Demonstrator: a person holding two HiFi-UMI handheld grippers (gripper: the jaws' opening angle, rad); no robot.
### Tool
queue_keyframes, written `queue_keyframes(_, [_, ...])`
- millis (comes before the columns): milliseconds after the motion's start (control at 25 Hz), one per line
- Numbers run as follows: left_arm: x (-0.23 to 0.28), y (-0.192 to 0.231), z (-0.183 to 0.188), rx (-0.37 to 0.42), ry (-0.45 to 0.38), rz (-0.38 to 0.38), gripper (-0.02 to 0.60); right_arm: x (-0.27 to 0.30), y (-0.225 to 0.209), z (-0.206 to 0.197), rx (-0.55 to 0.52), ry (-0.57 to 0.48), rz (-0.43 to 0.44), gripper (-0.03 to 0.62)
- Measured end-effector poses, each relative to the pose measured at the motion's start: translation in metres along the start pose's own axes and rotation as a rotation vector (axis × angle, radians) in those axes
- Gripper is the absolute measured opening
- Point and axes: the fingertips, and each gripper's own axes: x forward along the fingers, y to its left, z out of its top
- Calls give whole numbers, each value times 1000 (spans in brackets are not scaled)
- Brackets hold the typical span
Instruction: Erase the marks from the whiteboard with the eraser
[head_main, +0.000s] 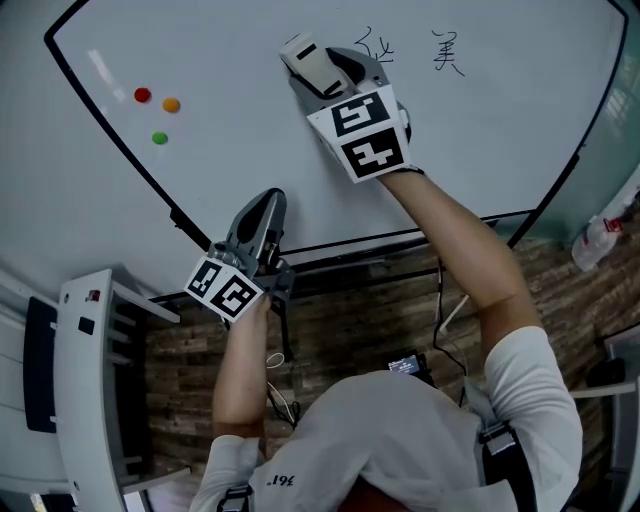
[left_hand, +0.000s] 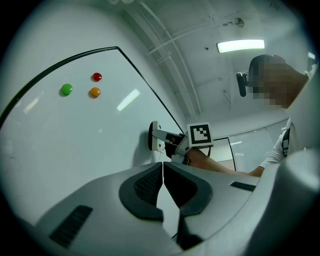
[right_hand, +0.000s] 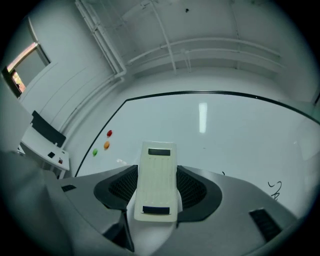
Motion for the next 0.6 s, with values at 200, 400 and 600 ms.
queue_keyframes(200, [-5,6,-3,-12,0,17,12,23,-6,8,-126,22,-101,262])
queue_keyframes(400, [-5,6,-4,-16,-5,17,12,28,-3,5,-234,18,-197,261])
queue_keyframes(600, [-2,4,-10,-29,6,15,12,30,-3,5,-260,24,-246,262])
